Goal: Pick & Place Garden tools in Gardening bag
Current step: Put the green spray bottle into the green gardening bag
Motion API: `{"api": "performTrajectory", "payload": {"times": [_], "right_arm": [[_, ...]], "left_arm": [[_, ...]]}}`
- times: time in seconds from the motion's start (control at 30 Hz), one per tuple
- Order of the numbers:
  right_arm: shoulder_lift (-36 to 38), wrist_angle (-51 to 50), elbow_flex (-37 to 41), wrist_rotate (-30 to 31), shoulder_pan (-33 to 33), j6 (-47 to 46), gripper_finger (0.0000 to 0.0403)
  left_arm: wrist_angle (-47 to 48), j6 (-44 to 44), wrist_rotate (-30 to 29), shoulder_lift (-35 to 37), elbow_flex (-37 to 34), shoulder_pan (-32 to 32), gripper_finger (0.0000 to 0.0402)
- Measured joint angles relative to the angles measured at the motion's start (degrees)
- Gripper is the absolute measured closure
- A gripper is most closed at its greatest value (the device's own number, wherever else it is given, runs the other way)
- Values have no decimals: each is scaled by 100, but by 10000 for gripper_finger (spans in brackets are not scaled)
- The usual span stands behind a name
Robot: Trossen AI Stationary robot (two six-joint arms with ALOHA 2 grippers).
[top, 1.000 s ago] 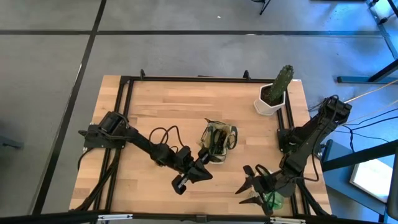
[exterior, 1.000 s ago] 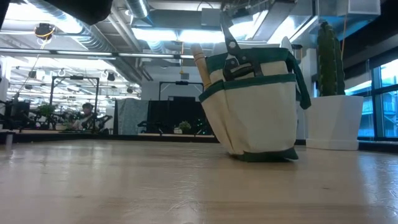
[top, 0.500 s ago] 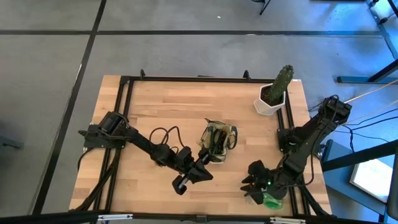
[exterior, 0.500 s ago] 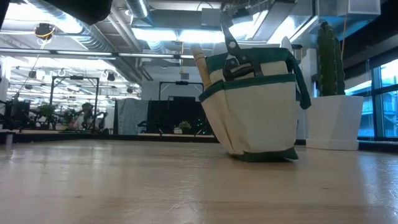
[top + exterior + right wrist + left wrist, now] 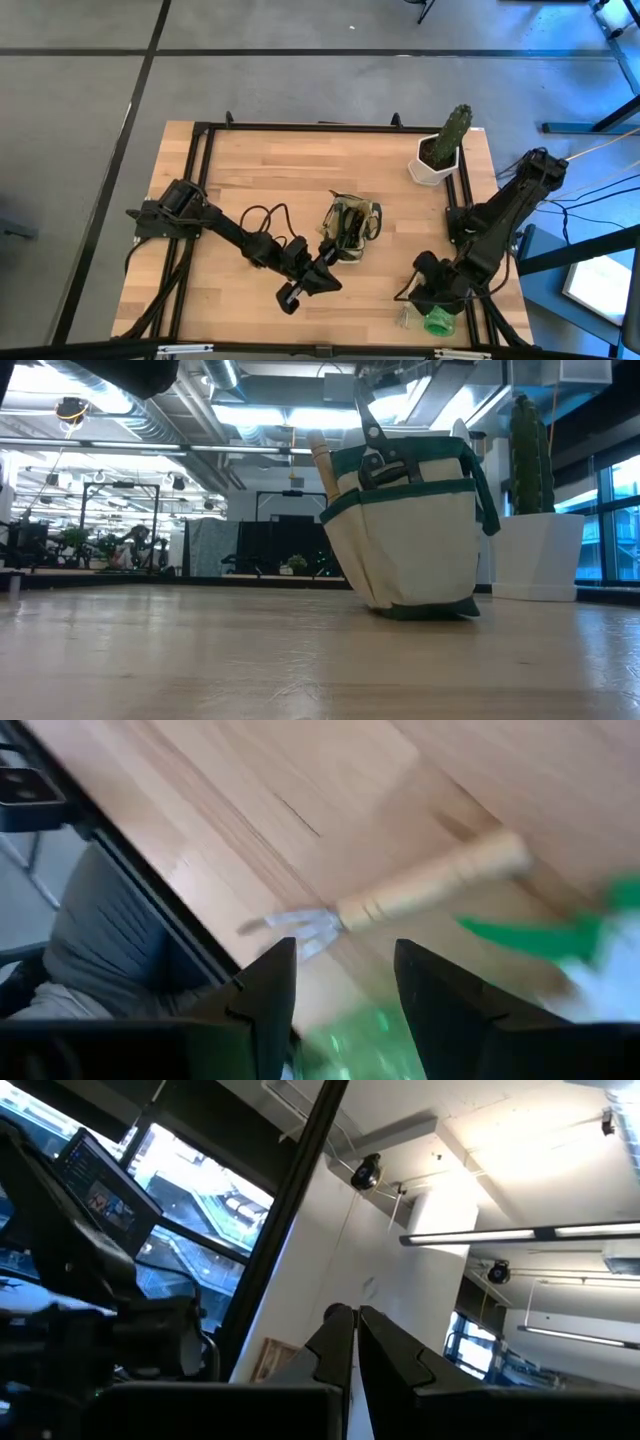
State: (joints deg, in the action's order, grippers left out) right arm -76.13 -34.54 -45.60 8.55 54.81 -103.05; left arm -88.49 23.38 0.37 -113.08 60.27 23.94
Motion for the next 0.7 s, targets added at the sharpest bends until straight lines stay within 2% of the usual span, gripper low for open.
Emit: {"api": "performTrajectory", "payload": {"times": [0.13,0.27,0.43,0.57,0.7], "right_arm": [[171,-1257,-491,-623,-16,-528,229],[212,-2453,-948,-1331,-74,-1026,229],[207,-2649,-1068,-1912,-91,-1552,229],[194,-2636,-1069,-2013,-88,-1909,229],[186,-2634,-1069,-1583,-88,-2082,229]], "left_arm": [[0,21,134,0,0,0,386],[106,710,861,86,-38,-134,387],[362,1187,1478,407,-294,-553,387],[379,1155,1661,988,-1028,-997,387],[343,867,1569,1946,-1975,-1731,387]]}}
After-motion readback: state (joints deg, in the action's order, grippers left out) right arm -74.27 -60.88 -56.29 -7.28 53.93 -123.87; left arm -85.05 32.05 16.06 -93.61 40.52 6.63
